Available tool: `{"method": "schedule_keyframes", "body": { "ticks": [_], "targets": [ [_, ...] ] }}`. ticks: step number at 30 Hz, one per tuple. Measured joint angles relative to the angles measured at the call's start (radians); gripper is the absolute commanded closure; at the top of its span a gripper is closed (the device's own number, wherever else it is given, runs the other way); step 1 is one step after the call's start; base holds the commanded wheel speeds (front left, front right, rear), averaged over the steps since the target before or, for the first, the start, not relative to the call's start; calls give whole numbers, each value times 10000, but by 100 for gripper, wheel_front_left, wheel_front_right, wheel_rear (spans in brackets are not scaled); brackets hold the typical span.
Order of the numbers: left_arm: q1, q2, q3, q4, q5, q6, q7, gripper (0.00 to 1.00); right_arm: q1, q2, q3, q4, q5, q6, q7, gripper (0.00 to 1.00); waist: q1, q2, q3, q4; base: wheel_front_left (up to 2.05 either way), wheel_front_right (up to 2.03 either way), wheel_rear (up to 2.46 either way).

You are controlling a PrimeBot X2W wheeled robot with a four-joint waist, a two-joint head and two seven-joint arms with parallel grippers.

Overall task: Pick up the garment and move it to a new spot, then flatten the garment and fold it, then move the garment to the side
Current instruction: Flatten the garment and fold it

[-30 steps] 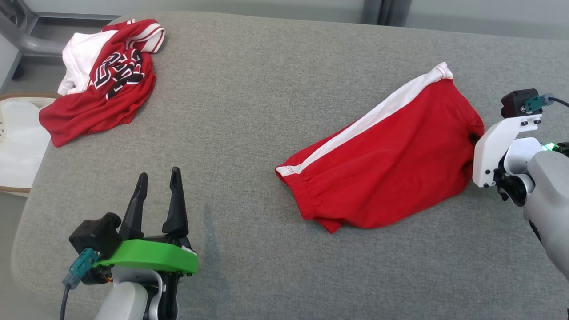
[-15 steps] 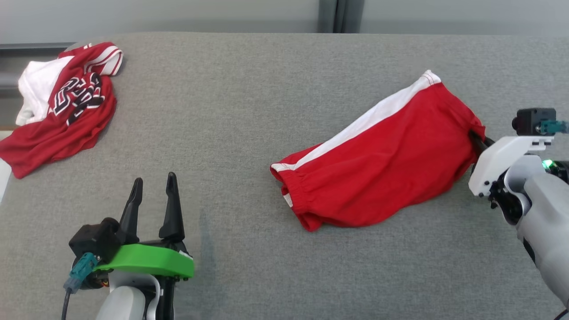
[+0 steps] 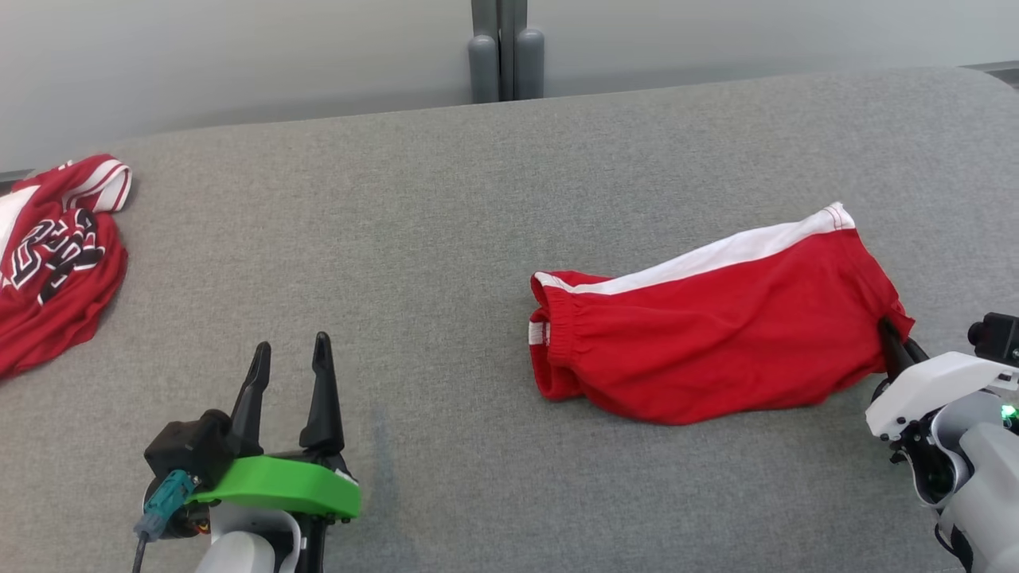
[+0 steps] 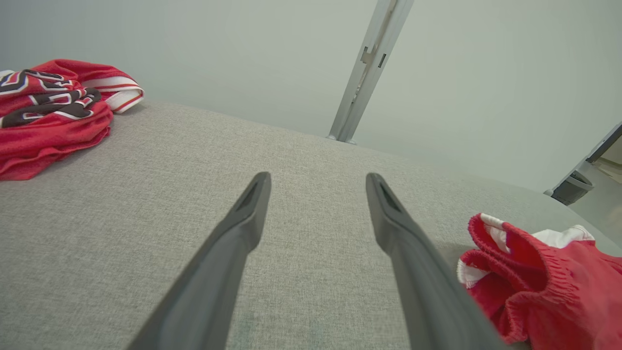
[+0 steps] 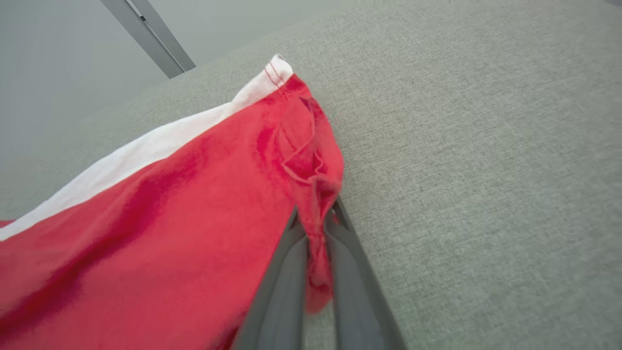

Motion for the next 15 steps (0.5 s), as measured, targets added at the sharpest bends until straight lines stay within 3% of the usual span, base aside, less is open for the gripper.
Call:
{"method": "schedule_keyframes", "body": {
  "ticks": [8,15],
  "targets": [
    [1,-33,-69,107,169,-2,0,0,81,336,-422,-809,-976,-2,-13,100,0,0,-107,91,0,0,0],
    [45,-163,-56,199,174,-19,0,0,-420,1154,382,-2249,-1802,-2,213,100,0,0,-320,397,0,0,0]
  ]
}}
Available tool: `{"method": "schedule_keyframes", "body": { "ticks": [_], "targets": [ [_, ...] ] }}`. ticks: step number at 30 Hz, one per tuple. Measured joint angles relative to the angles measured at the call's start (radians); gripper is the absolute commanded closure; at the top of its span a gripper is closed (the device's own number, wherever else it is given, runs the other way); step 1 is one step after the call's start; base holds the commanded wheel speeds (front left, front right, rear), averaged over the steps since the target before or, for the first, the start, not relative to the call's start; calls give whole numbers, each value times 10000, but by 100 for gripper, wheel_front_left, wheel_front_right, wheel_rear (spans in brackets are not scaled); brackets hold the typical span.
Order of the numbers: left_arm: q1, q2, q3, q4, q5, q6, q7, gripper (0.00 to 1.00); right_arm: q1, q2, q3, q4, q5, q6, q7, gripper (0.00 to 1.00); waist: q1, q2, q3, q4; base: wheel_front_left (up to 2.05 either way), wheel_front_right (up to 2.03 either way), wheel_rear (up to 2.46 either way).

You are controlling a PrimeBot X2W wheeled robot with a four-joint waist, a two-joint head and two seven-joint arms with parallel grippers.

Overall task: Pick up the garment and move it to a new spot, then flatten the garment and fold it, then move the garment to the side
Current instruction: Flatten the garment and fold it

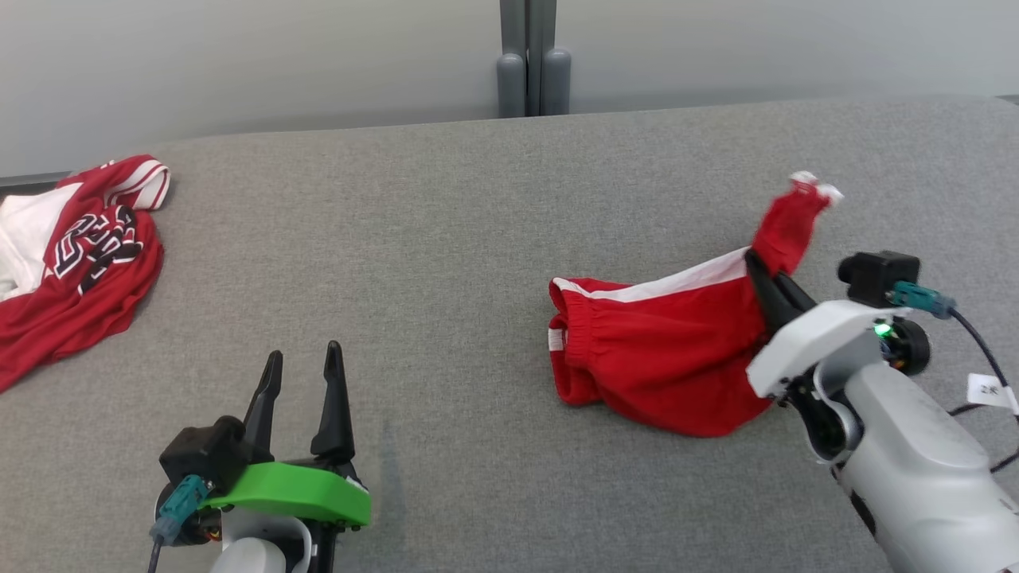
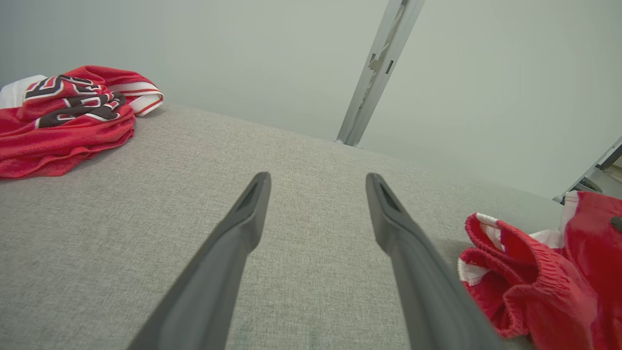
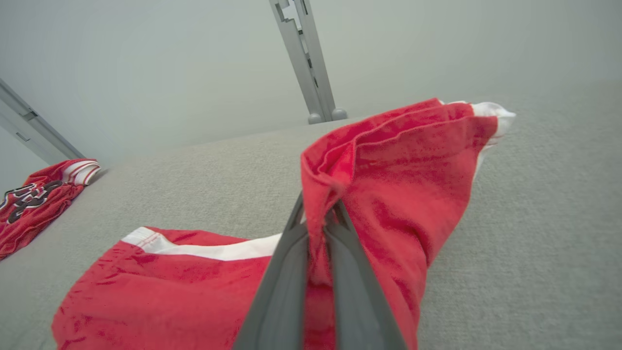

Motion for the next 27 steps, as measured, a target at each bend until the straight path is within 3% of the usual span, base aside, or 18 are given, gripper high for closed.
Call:
{"method": "schedule_keyframes", "body": {
  "ticks": [6,13,21,26,27],
  "targets": [
    [81,-56,71,-12,0,-35,0,0,-175,468,1106,-1404,-558,0,756,100,0,0,-183,262,0,0,0],
    [165,-92,173,-23,13,-69,0,0,327,474,2019,-2694,-604,0,1526,100,0,0,-273,458,0,0,0],
    [257,-128,242,-19,31,-84,0,0,653,715,2706,-2694,-792,0,1668,100,0,0,-262,361,0,0,0],
    [256,-140,196,61,59,-157,0,0,594,1156,3390,-1848,-1281,0,1313,100,0,0,-245,329,0,0,0],
    [256,-144,182,71,61,-159,0,0,564,1193,3482,-1680,-1390,0,1267,80,-1,0,-243,336,0,0,0]
  ]
}}
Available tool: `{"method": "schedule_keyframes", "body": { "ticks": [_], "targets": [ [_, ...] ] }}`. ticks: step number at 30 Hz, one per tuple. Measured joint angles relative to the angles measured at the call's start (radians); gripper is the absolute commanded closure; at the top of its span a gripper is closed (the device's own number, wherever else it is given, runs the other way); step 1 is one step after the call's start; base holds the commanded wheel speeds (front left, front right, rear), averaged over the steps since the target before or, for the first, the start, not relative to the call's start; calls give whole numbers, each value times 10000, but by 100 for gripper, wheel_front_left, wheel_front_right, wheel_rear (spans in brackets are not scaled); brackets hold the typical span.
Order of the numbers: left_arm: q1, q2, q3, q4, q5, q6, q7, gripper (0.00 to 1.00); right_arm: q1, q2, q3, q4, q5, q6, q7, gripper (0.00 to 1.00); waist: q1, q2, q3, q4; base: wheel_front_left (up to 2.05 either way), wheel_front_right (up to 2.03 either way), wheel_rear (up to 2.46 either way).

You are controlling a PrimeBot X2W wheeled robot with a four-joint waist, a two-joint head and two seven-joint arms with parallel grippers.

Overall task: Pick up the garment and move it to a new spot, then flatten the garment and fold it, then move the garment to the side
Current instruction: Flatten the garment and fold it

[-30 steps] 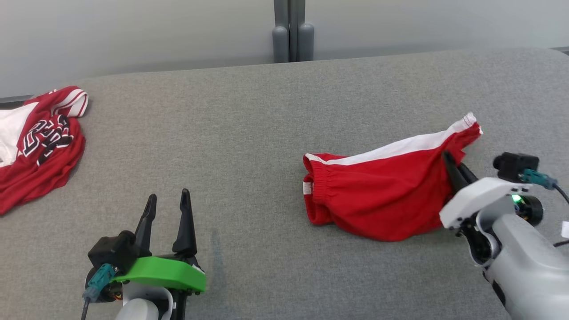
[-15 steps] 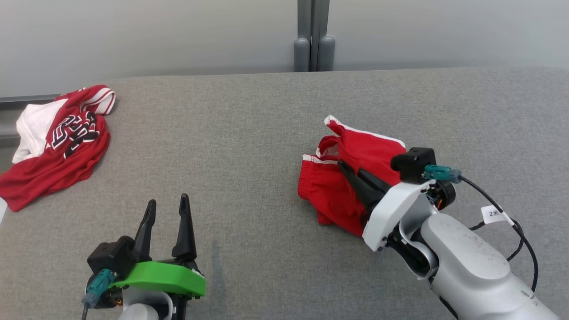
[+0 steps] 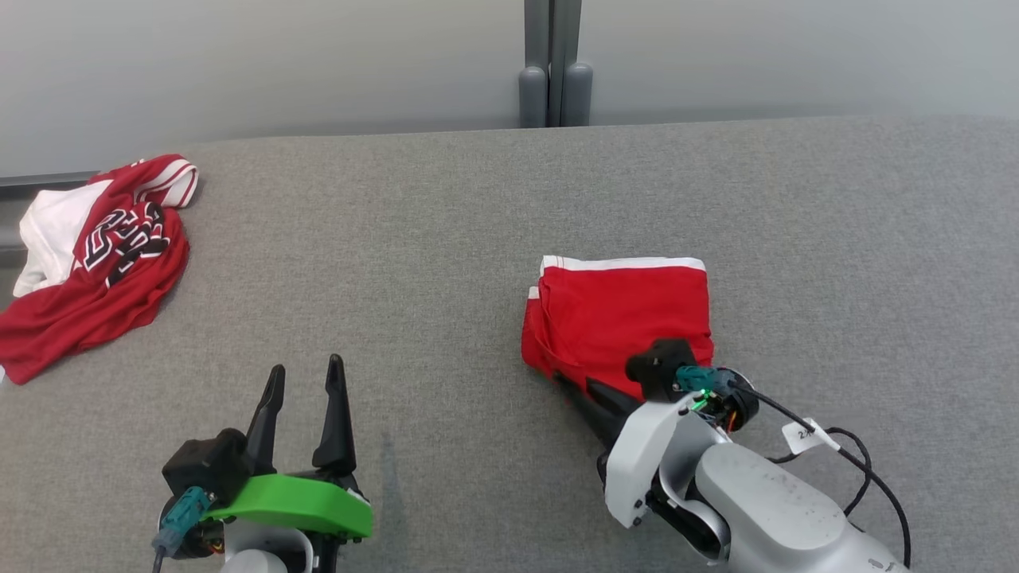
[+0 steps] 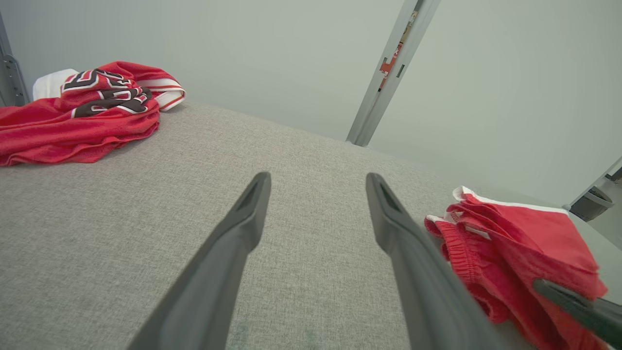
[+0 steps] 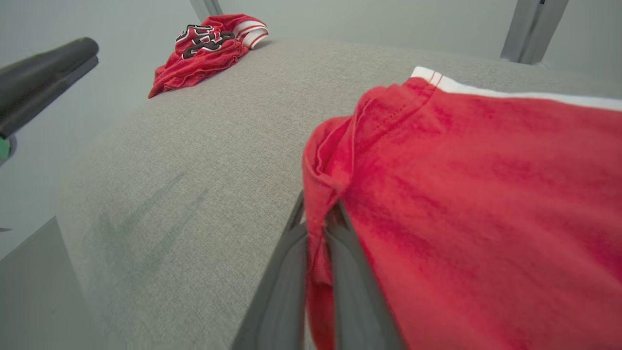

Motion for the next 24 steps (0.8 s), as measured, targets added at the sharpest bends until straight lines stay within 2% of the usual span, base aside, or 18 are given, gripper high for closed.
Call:
{"method": "schedule_keyframes", "body": {
  "ticks": [1,2,7,14,19,24],
  "targets": [
    [-1,-2,-15,15,2,-4,0,0,-25,42,86,192,-134,0,-98,57,0,0,2,15,0,0,0],
    [-1,-4,-29,27,15,-4,0,0,-49,92,165,366,-244,0,-173,0,0,0,2,32,0,0,0],
    [0,-19,-38,71,25,-8,0,0,-81,215,546,708,-401,0,-491,0,0,0,-12,60,0,0,0],
    [9,-44,-33,73,23,-8,0,0,-103,-29,700,412,-451,0,-917,0,0,0,-21,-81,0,0,0],
    [10,-81,-56,21,29,-21,0,0,-81,-303,-84,-52,-493,0,-1243,0,0,0,-5,-230,0,0,0],
    [9,-134,-100,4,73,-50,0,0,-19,-518,-1244,-268,-1256,0,-1436,0,0,0,42,-330,0,0,0]
  ]
}}
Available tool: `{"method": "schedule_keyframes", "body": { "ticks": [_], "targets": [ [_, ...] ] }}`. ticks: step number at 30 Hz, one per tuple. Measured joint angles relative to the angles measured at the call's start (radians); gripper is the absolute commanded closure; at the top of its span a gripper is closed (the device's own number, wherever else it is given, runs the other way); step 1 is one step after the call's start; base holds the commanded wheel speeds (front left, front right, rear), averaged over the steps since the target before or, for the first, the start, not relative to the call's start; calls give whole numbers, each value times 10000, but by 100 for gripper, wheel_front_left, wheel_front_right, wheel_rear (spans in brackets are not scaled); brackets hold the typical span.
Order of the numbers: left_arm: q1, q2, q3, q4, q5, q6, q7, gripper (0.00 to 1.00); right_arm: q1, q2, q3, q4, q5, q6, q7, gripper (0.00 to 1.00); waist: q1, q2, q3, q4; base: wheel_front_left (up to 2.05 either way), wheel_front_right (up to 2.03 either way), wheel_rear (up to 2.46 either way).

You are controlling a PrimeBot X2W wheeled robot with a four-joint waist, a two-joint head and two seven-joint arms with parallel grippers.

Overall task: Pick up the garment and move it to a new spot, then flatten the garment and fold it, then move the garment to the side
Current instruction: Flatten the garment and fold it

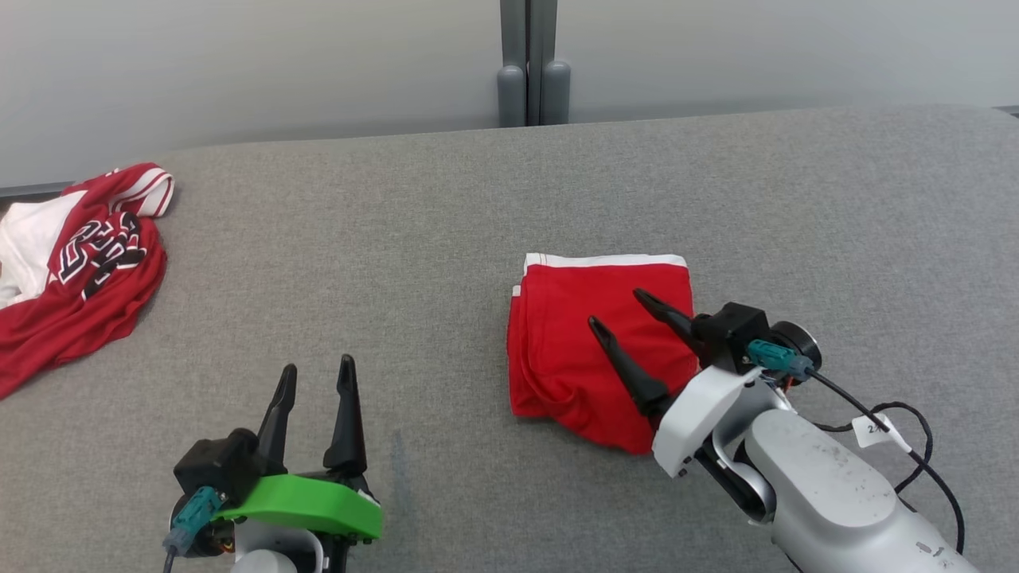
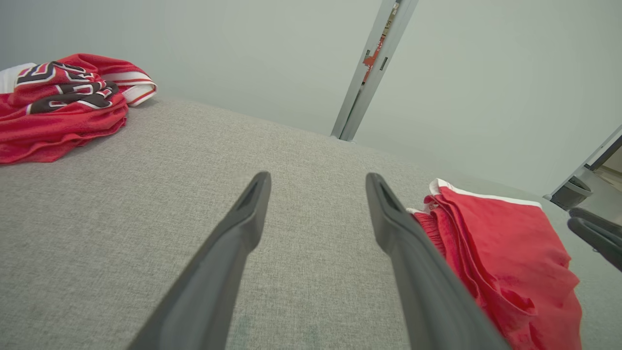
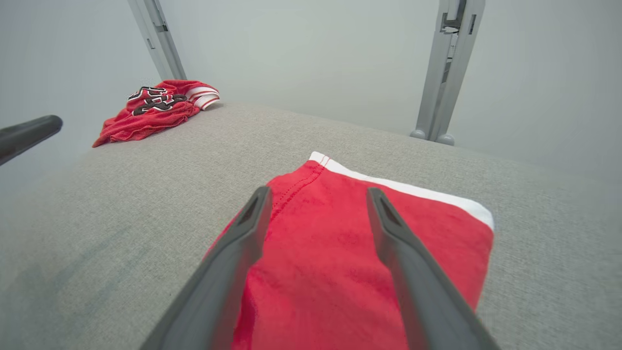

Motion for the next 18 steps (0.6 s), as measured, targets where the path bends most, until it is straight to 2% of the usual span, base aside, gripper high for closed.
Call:
{"method": "schedule_keyframes", "body": {
  "ticks": [1,2,3,4,5,6,7,8,12,18],
  "targets": [
    [-4,-13,-23,6,29,-12,0,0,115,6,-221,-33,-458,0,-13,0,0,0,34,-3,0,0,0],
    [-7,-19,-29,12,29,-15,0,0,150,13,-219,-29,-667,0,-15,6,0,0,50,4,0,0,0],
    [-11,-27,-38,17,31,-48,0,0,166,4,-138,12,-989,0,-46,56,0,0,73,18,0,0,0],
    [-19,-36,-48,27,31,-54,0,0,171,0,-27,82,-1354,0,-52,62,0,0,95,43,0,0,0],
    [-31,-40,-56,35,38,-58,0,0,185,33,88,186,-1607,0,-56,74,0,0,116,75,0,0,0],
    [-41,-42,-54,40,42,-58,0,0,206,58,153,265,-1726,0,-56,77,0,0,130,100,0,0,0],
    [-73,-46,-48,59,42,-79,0,0,253,109,328,437,-1946,0,-56,96,0,0,157,153,0,0,0],
    [-113,-50,-35,71,42,-86,0,0,276,150,495,545,-2150,0,-58,100,0,0,178,202,0,0,0],
    [-153,-65,6,84,46,-90,0,0,276,320,970,941,-2629,0,-58,100,0,0,265,411,0,0,0],
    [-166,-71,119,115,58,-132,0,0,257,614,1774,1356,-2458,0,-59,100,0,0,386,646,0,0,0]
  ]
}}
